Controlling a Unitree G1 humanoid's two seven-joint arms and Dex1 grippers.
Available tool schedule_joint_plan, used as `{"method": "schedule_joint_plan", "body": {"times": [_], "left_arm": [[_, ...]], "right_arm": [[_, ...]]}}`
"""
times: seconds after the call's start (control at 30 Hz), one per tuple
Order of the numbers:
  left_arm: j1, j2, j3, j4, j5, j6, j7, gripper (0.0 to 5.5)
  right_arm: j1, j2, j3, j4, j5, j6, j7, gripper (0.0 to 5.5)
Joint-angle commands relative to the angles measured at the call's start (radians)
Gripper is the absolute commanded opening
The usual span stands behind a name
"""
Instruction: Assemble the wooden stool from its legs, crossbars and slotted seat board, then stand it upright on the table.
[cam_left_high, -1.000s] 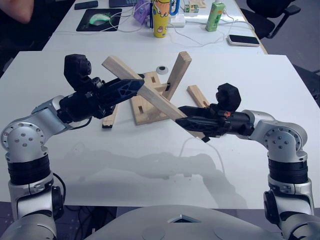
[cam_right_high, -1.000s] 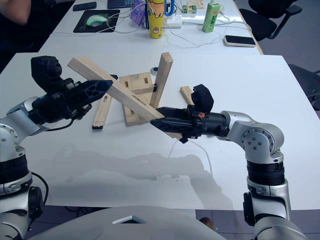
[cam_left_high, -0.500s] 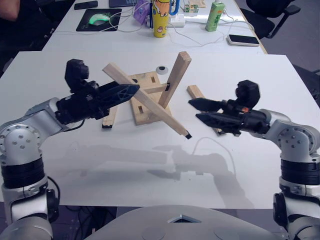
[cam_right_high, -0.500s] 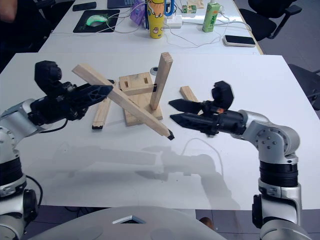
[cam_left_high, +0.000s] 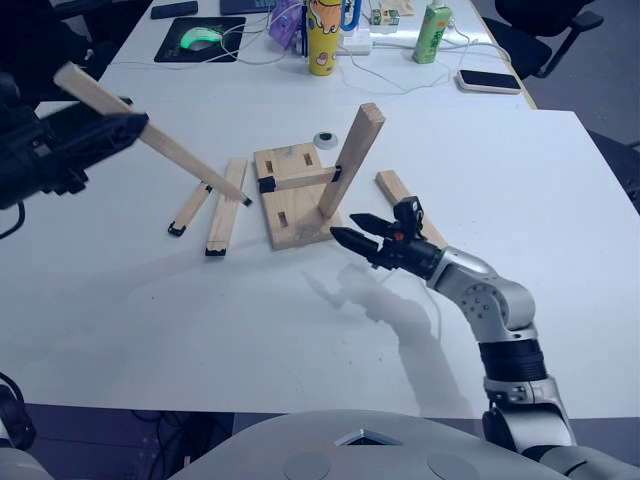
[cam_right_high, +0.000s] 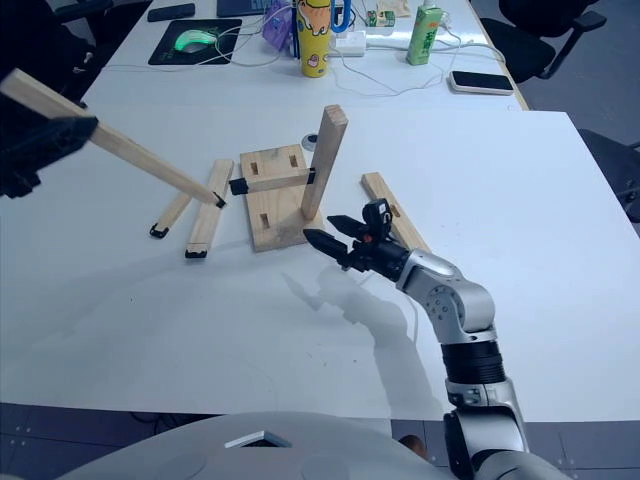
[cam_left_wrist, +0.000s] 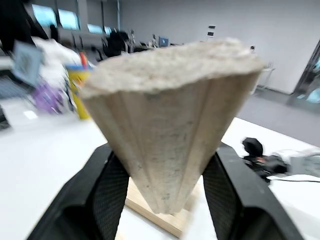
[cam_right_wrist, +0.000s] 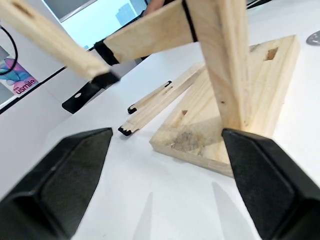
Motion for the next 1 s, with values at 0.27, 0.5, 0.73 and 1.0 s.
{"method": "schedule_joint_plan", "body": {"times": [0.27, 0.5, 0.73, 1.0], "left_arm": [[-0.111, -0.113, -0.196, 0.159, 0.288, -0.257, -0.026, 2.07], [-0.131, -0.178, -0.239, 0.178, 0.355, -0.303, -0.016, 2.07], [-0.121, -0.215, -0.255, 0.146, 0.378, -0.3, -0.003, 2.07], [-0.11, -0.245, -0.228, 0.127, 0.376, -0.313, 0.021, 2.07]], "right_arm": [[-0.085, 0.142, 0.333, 0.109, -0.421, -0.204, -0.162, 4.06], [-0.301, 0.268, 0.426, 0.436, -0.602, -0.256, -0.207, 4.06], [-0.339, 0.279, 0.376, 0.496, -0.594, -0.035, -0.173, 4.06], [-0.256, 0.107, 0.465, 0.218, -0.546, 0.348, -0.016, 4.06]]}}
